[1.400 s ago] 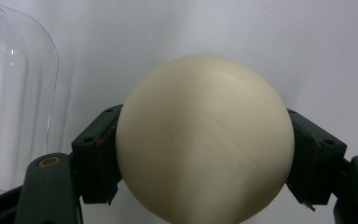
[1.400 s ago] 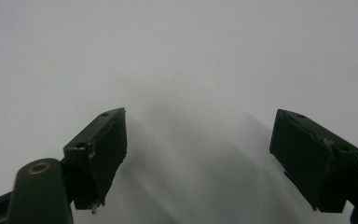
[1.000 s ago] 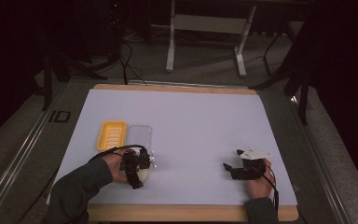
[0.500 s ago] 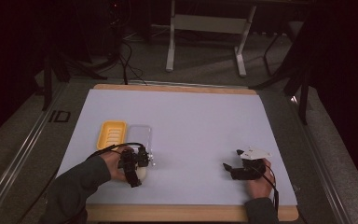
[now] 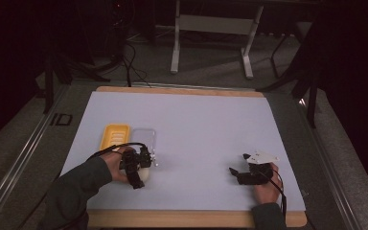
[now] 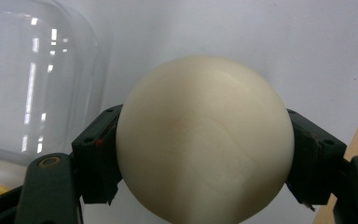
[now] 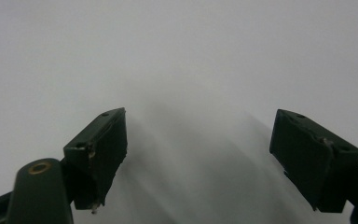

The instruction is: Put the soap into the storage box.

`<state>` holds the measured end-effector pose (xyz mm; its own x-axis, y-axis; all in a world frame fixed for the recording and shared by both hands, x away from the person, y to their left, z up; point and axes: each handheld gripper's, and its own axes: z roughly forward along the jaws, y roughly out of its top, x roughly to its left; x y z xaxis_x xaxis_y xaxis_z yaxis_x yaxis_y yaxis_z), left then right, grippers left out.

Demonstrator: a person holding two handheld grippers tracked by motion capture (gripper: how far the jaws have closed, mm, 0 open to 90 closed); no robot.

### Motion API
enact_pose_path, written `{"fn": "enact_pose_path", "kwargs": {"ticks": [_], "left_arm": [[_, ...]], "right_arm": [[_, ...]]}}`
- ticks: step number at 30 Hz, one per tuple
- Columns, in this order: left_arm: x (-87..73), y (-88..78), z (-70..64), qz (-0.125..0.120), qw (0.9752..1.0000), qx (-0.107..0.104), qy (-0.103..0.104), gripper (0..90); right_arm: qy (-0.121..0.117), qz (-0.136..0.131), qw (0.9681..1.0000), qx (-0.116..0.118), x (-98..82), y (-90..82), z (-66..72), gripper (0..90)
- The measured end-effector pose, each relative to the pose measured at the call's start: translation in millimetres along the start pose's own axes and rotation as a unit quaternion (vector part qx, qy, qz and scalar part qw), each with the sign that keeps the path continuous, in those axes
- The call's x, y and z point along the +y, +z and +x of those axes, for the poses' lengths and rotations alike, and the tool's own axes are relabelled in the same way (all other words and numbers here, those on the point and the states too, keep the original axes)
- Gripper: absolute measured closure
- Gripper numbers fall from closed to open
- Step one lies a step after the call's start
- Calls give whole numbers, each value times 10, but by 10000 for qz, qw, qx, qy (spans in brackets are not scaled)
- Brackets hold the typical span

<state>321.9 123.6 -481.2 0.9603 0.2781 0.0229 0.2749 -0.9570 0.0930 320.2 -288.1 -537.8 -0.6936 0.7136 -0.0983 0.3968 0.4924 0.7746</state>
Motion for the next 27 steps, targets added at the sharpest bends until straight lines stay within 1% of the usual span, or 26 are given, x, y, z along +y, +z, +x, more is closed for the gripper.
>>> {"fn": "enact_pose_path", "kwargs": {"ticks": [5,11,14,15,17,21,23,24,27], "left_arm": [[-24,-72,35,-86,9999,40,-44,250],[-53,-135,96,-141,9998,8,-158,250],[-66,-158,126,-148,9997,10,-177,250],[-73,-161,134,-175,9996,7,-217,250],[-81,-168,147,-166,9996,8,-229,250],[-120,-204,202,-120,9994,30,-316,250],[-120,-204,202,-120,9994,30,-316,250],[-140,-254,238,-165,9992,40,-359,250],[-152,-282,256,-176,9990,56,-410,250]], "right_arm": [[0,2,10000,-1,0,0,1,186],[-6,3,10000,-1,1,2,2,186],[-6,2,10000,-2,0,2,2,186],[-6,3,10000,-1,1,2,2,186],[-12,2,10000,-2,1,2,2,186],[-14,2,10000,-1,1,2,2,186],[-15,5,10000,-1,1,2,2,186],[-16,5,10000,-3,1,2,3,186],[-18,4,10000,-4,1,2,3,187]]}}
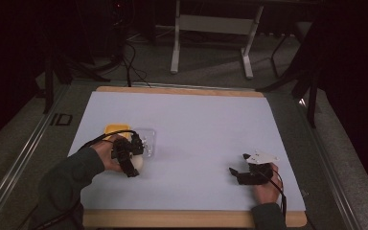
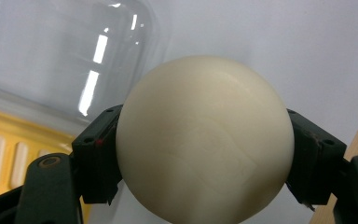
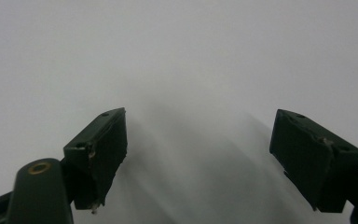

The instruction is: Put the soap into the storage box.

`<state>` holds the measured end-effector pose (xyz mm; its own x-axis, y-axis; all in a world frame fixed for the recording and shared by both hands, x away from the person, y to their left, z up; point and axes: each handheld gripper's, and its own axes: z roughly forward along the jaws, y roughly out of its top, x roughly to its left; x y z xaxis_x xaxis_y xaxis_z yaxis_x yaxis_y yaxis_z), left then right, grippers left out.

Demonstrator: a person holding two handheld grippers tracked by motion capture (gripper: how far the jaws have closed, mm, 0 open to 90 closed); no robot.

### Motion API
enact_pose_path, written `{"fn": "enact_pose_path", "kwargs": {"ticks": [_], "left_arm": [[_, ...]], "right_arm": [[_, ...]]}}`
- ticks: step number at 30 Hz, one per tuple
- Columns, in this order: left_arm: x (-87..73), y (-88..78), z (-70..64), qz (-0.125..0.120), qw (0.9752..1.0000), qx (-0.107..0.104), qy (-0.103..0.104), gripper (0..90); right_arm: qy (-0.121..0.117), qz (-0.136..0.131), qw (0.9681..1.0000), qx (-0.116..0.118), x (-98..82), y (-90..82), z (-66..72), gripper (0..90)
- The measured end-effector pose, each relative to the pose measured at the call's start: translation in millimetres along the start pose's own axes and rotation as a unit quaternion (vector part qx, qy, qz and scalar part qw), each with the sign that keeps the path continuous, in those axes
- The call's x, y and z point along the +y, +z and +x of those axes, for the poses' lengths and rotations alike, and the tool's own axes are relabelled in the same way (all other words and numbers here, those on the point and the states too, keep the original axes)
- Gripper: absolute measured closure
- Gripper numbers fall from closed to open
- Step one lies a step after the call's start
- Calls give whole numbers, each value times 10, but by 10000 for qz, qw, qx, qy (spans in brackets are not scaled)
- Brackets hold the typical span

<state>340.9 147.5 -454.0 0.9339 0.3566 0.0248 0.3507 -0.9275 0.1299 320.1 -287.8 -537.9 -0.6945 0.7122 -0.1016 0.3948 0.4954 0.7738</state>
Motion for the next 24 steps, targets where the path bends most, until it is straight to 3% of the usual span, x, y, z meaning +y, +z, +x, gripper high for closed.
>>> {"fn": "enact_pose_path", "kwargs": {"ticks": [12,24], "left_arm": [[-61,-121,175,-145,9996,-11,-244,250],[-146,-115,323,-108,9985,39,-542,250]], "right_arm": [[-6,7,10000,1,0,0,1,186],[-36,19,10000,-8,2,5,6,186]]}}
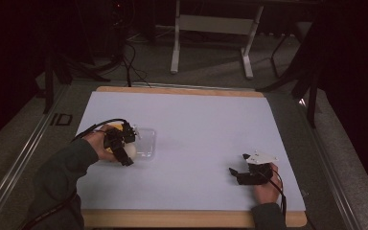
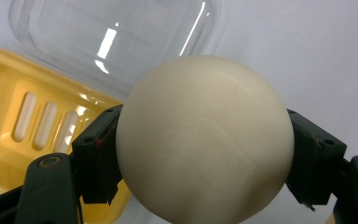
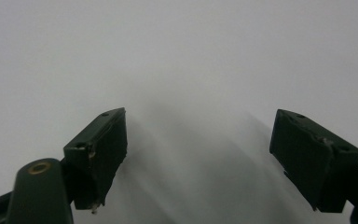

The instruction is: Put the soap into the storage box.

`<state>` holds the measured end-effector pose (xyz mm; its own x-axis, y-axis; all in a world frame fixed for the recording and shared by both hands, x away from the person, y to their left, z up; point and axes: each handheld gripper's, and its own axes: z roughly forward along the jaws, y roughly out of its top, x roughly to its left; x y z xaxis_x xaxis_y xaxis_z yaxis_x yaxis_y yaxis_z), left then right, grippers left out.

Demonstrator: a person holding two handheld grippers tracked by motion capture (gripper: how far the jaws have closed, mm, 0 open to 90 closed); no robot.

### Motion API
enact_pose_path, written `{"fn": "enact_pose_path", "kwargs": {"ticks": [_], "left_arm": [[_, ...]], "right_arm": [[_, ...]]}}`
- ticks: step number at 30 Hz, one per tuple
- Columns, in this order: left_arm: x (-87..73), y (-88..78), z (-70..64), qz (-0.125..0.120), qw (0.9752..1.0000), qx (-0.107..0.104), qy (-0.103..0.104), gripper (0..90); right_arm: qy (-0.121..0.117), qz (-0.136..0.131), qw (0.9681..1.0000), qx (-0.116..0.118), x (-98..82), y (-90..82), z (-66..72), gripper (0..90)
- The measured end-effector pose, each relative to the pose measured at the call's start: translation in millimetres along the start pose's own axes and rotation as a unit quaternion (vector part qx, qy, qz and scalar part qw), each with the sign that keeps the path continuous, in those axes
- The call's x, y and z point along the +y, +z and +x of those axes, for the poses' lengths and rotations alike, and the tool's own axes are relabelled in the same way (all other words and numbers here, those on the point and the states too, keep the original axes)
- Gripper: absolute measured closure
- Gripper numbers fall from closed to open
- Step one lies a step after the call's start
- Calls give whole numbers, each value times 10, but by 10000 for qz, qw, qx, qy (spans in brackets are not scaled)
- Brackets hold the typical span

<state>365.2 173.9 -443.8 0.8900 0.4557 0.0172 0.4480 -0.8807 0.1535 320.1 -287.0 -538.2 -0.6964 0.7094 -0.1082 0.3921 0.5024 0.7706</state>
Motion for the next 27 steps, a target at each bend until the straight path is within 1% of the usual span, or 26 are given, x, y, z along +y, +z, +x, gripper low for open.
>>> {"fn": "enact_pose_path", "kwargs": {"ticks": [2,4,5,6,7,8,12,13,14,15,16,18,20,21,23,25,26,27], "left_arm": [[-4,1,3,-6,10000,6,-30,250],[-24,-11,41,-23,9999,17,-120,250],[-29,-14,47,-43,9999,57,-153,250],[-31,-22,55,-50,9997,144,-182,250],[-31,-22,55,-50,9997,144,-182,250],[-41,-38,78,-67,9994,202,-261,250],[-61,-47,125,-47,9989,195,-429,250],[-61,-47,125,-47,9989,195,-429,250],[-70,-45,143,-65,9987,155,-483,250],[-86,-41,182,-58,9981,85,-607,250],[-86,-41,182,-58,9981,85,-607,250],[-103,-20,219,62,9972,105,-740,250],[-103,-20,219,62,9972,105,-740,250],[-120,3,245,84,9956,123,-920,250],[-123,6,253,108,9954,148,-941,250],[-124,16,264,106,9946,157,-1022,250],[-125,22,286,126,9937,159,-1104,250],[-125,22,286,126,9937,159,-1104,250]], "right_arm": [[0,0,10000,0,0,0,0,186],[-5,4,10000,-3,0,0,2,187],[-9,7,10000,-4,0,0,2,186],[-10,7,10000,-4,0,0,1,186],[-10,7,10000,-4,0,0,1,186],[-17,5,10000,-4,0,0,1,186],[-12,7,10000,-3,0,0,2,186],[-12,7,10000,-3,0,0,2,186],[-22,7,10000,-6,0,1,2,187],[-22,7,10000,-7,0,1,2,187],[-23,6,10000,-6,0,1,2,186],[-23,8,10000,-5,0,1,2,187],[-20,12,10000,-3,0,2,2,187],[-27,15,10000,-2,0,2,2,187],[-26,15,10000,-3,0,3,2,187],[-26,14,10000,-4,0,2,2,186],[-27,16,10000,-3,0,3,2,186],[-27,16,10000,-3,0,3,2,186]]}}
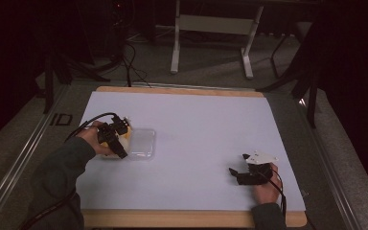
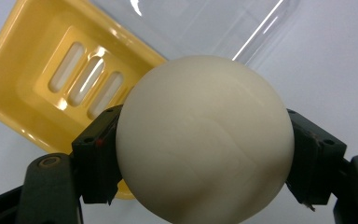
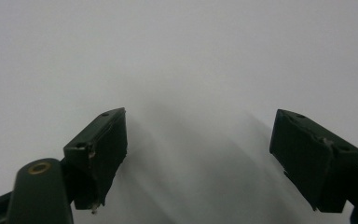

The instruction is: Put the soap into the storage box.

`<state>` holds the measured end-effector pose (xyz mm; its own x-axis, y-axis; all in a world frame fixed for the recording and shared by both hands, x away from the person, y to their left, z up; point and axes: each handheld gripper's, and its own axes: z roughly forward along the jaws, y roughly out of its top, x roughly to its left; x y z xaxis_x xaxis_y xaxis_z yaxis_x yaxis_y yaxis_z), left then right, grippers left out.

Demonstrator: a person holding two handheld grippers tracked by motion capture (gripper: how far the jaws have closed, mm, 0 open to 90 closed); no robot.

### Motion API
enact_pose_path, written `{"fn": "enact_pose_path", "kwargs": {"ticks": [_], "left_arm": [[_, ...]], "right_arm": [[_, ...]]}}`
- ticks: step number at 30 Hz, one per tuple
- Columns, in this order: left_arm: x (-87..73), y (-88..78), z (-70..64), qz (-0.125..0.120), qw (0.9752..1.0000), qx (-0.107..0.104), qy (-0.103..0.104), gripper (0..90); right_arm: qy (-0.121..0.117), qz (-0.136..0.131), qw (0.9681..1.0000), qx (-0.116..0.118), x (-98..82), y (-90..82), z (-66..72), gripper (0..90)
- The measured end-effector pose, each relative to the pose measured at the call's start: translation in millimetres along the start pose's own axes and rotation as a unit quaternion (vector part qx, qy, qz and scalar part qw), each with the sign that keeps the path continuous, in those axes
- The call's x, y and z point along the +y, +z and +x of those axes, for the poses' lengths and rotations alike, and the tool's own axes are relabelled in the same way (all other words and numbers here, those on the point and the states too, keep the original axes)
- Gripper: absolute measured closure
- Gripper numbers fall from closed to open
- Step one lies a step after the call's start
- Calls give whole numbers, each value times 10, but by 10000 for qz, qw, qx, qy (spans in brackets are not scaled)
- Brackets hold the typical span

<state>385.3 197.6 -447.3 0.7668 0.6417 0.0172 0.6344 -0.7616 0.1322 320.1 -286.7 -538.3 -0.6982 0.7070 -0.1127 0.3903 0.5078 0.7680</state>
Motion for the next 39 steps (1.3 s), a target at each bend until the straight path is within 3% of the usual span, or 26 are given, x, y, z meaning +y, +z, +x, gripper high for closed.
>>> {"fn": "enact_pose_path", "kwargs": {"ticks": [3,8,22,28,39], "left_arm": [[9,7,21,-5,9999,47,-162,250],[18,9,52,-99,9996,-6,-247,250],[41,75,145,-50,9983,-68,-576,250],[51,77,187,-72,9968,-35,-800,250],[44,82,247,-101,9947,57,-1021,250]], "right_arm": [[-2,0,10000,0,0,0,0,186],[-6,2,10000,0,0,1,0,187],[-20,13,10000,-1,1,3,0,186],[-19,12,10000,1,1,2,-1,186],[-23,15,10000,1,1,3,-1,187]]}}
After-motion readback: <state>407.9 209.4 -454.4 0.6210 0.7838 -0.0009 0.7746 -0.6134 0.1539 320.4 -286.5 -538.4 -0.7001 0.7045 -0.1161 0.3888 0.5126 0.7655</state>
